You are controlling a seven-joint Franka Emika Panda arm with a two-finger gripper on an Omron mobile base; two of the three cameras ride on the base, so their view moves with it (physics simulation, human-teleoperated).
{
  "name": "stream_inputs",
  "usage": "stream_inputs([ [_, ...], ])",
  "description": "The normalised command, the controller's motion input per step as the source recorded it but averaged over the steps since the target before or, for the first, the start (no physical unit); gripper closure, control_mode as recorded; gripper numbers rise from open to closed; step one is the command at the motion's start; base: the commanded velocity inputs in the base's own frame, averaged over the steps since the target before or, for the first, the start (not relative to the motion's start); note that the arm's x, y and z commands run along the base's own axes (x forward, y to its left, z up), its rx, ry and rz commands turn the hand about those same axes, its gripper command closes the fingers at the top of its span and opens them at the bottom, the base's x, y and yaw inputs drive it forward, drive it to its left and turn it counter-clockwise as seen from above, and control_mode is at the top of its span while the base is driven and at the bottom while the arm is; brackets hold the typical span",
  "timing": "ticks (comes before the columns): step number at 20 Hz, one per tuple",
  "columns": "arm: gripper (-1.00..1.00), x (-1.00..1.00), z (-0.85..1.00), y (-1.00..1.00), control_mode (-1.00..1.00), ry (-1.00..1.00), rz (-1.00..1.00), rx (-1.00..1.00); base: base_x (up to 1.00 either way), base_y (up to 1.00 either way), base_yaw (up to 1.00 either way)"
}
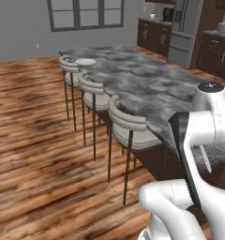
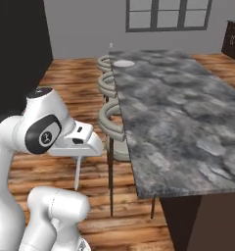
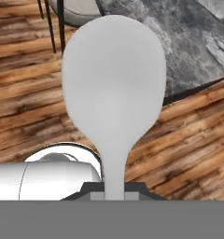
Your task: Take the fork and place it on the left side of the plate. Then take the spoon and place it on the right side of the plate. Make sure they're directly next to the plate.
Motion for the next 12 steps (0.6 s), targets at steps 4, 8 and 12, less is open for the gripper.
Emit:
stream_inputs([
  [4, 1.00, 0.00, 0.00, 0.00, 1.00, 0.00, 0.00, 0.00, 0.77, 1.00, -0.36],
  [8, 1.00, 0.00, 0.00, 0.00, 1.00, 0.00, 0.00, 0.00, 0.77, 1.00, -0.36],
  [12, 1.00, 0.00, 0.00, 0.00, 1.00, 0.00, 0.00, 0.00, 0.79, 0.99, -0.35],
])
